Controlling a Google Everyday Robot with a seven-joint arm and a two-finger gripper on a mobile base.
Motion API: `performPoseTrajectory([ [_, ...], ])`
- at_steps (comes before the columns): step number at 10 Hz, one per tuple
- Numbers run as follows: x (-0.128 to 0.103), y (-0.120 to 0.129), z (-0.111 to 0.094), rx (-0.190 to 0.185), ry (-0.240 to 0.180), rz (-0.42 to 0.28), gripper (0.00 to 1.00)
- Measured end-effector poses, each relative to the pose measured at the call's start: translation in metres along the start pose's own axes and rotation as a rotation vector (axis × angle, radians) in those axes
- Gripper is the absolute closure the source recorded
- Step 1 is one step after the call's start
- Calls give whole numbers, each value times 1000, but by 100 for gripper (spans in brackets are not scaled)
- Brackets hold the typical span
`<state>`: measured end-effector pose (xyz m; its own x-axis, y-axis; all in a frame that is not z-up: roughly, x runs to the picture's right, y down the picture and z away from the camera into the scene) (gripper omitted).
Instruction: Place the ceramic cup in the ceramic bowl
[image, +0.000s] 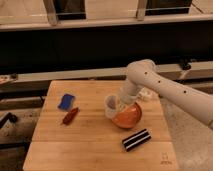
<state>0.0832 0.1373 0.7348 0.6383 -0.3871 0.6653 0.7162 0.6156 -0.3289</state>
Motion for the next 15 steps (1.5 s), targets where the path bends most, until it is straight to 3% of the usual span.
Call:
performPoseTrajectory([
  [6, 34, 14, 12, 17, -19, 59, 99],
  [14, 41, 26, 23, 18, -45, 67, 99],
  [15, 42, 28, 23, 21, -46, 65, 95],
])
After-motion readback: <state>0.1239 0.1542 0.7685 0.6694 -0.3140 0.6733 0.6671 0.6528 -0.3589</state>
